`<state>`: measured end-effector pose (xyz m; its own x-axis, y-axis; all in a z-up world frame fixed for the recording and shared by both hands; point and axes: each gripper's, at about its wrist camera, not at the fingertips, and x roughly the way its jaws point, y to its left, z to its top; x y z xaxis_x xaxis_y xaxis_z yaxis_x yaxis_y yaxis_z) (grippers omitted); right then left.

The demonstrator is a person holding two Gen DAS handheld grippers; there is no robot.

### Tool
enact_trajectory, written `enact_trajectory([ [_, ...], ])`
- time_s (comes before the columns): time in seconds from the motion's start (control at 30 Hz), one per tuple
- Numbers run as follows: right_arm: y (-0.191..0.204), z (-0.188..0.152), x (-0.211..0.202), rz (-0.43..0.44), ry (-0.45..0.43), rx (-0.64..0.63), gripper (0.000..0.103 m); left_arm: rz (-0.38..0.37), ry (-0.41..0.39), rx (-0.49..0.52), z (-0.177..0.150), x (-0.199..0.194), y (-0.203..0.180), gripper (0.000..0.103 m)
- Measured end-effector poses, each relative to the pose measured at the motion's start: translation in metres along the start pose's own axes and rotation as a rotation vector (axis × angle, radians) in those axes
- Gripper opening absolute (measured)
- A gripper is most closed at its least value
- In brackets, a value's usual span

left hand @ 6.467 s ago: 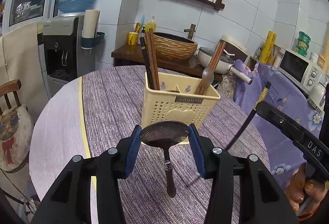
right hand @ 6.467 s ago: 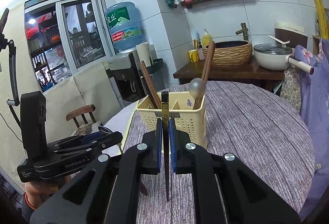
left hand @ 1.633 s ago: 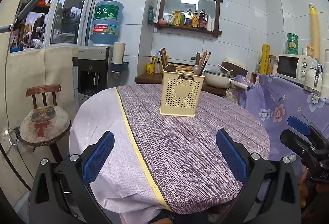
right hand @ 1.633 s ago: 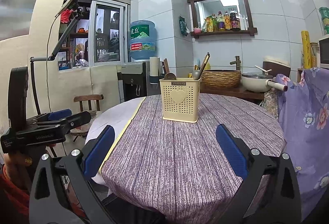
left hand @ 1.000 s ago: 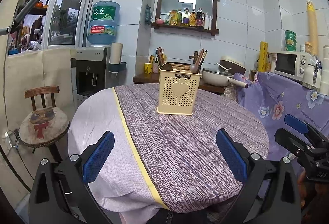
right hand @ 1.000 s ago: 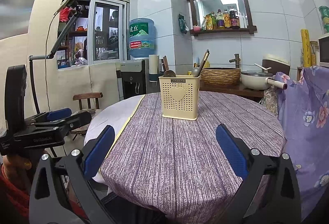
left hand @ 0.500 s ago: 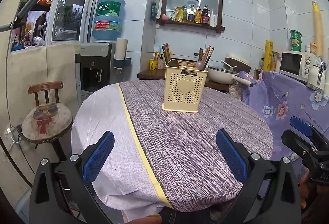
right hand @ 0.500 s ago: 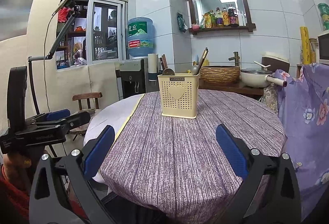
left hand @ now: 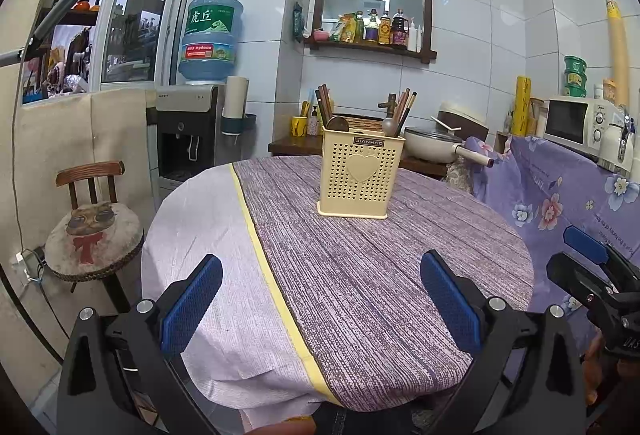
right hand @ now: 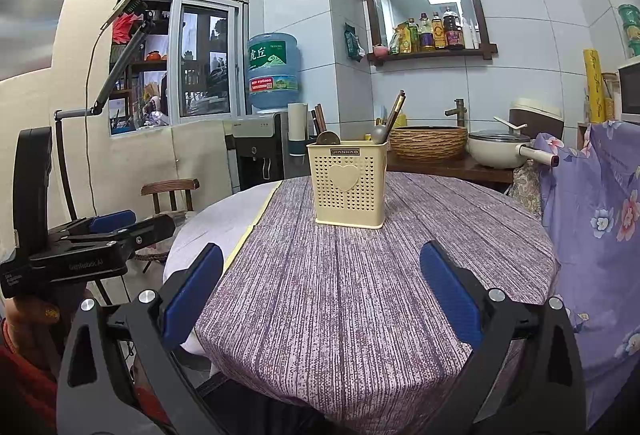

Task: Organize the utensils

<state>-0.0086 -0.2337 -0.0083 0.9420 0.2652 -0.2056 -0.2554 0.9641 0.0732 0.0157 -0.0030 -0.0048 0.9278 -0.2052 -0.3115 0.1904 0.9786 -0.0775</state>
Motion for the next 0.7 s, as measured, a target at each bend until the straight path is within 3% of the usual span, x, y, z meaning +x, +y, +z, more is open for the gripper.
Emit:
enact_trajectory([
  [0.7, 0.0017, -0.0020, 0.0023, 0.003, 0.009, 0.009, 0.097, -0.001, 0.001, 0.002, -0.0006, -0.0024, -0.0047, 0.098],
])
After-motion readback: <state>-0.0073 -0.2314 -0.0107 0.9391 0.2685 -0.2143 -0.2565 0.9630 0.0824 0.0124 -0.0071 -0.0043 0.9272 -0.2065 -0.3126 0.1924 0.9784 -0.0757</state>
